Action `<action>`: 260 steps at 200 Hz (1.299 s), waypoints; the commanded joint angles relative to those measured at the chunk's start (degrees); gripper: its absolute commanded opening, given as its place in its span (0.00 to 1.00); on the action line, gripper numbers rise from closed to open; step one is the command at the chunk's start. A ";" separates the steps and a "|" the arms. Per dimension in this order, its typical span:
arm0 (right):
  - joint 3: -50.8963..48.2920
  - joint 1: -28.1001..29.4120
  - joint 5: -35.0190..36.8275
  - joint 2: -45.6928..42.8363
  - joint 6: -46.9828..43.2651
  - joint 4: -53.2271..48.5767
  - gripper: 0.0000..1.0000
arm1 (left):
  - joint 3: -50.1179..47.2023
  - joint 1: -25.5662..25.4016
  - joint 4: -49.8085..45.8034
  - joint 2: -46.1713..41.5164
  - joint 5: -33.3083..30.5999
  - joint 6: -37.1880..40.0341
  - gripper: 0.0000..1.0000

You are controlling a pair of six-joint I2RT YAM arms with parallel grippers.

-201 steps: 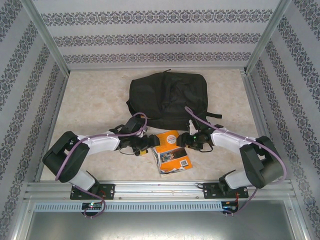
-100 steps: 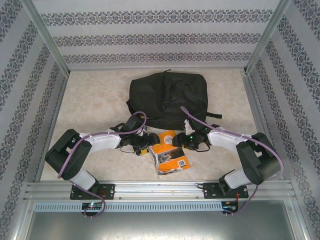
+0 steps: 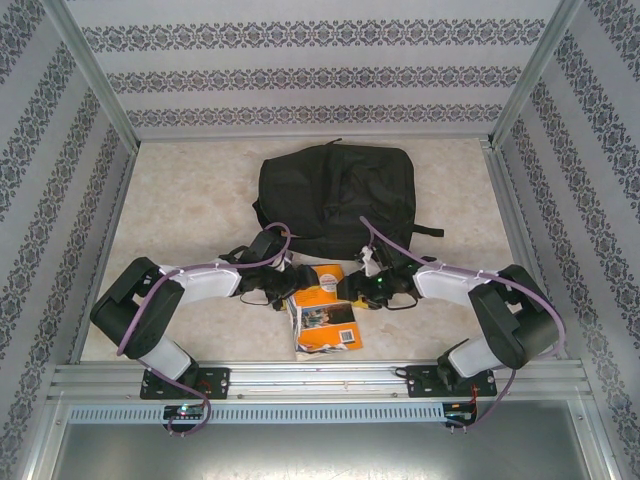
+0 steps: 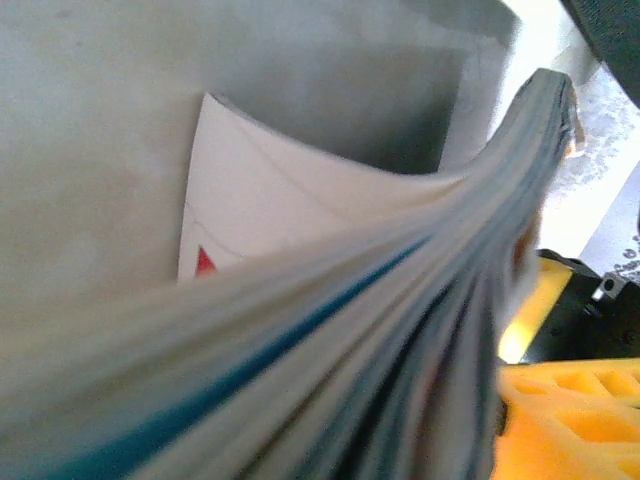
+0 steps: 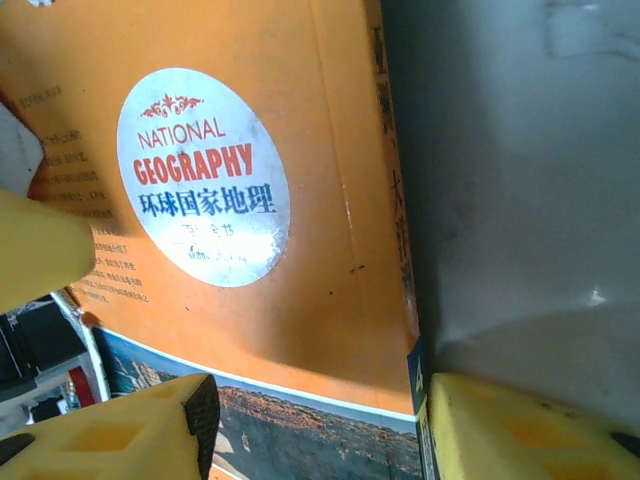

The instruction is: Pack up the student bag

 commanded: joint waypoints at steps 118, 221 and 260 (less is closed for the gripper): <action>-7.89 -5.74 -6.15 -4.01 9.33 17.23 0.60 | -6.28 -0.70 32.63 2.31 8.47 -4.01 0.41; -16.89 -9.26 -13.35 -9.29 24.42 36.23 0.64 | -12.11 1.70 80.68 13.21 13.93 -30.05 0.34; -16.82 -9.98 -11.95 -16.86 27.26 34.43 0.29 | -12.53 1.86 71.34 9.29 14.38 -25.11 0.37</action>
